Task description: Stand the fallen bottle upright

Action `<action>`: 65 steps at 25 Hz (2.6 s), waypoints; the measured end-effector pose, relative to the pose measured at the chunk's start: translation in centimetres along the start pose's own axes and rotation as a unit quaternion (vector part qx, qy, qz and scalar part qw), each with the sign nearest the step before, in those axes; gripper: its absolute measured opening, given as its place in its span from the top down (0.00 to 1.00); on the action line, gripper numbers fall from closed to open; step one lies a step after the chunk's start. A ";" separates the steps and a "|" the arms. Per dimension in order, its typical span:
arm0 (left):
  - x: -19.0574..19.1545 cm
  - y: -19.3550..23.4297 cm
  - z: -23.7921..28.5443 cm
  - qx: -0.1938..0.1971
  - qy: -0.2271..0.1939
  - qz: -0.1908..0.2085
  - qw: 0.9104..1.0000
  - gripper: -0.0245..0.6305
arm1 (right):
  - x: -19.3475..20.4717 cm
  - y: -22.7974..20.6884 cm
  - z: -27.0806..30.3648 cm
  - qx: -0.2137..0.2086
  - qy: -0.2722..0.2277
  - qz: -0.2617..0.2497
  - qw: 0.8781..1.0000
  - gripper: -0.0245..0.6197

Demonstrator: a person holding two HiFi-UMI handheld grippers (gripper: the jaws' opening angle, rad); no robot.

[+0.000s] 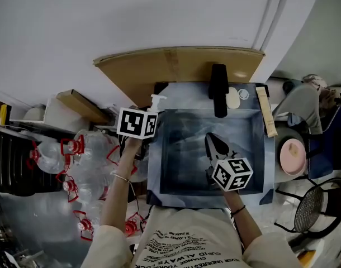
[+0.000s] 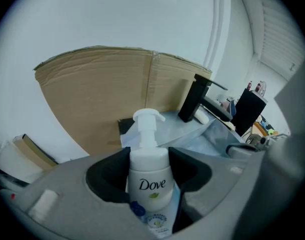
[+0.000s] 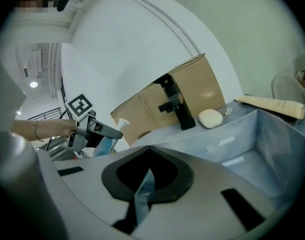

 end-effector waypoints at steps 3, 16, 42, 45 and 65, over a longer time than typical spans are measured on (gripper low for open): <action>-0.8 0.1 -1.2 0.005 -0.026 0.001 1.000 0.59 | 0.2 0.0 -0.4 0.004 -0.001 0.004 1.000 0.96; -7.0 -1.7 -0.7 0.032 -0.232 0.001 0.972 0.59 | 0.3 -0.3 -3.2 0.034 -0.009 0.001 0.999 0.96; -11.4 -3.6 2.0 -0.038 -0.464 0.010 0.885 0.59 | 0.5 0.2 -1.1 0.017 -0.013 -0.009 1.000 0.96; -11.4 -3.8 2.3 -0.047 -0.473 0.012 0.880 0.59 | 0.4 -0.2 -1.1 0.023 -0.019 -0.006 1.000 0.96; -10.2 -4.6 2.6 -0.093 -0.509 0.067 0.853 0.59 | 1.7 -1.5 -2.1 0.033 -0.011 -0.005 0.999 0.96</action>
Point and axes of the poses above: the fingertips, and each gripper's own axes: z forward along the fingers, y to its left, x out of its underside, the point moved 1 cm from there along -z, backward along the fingers
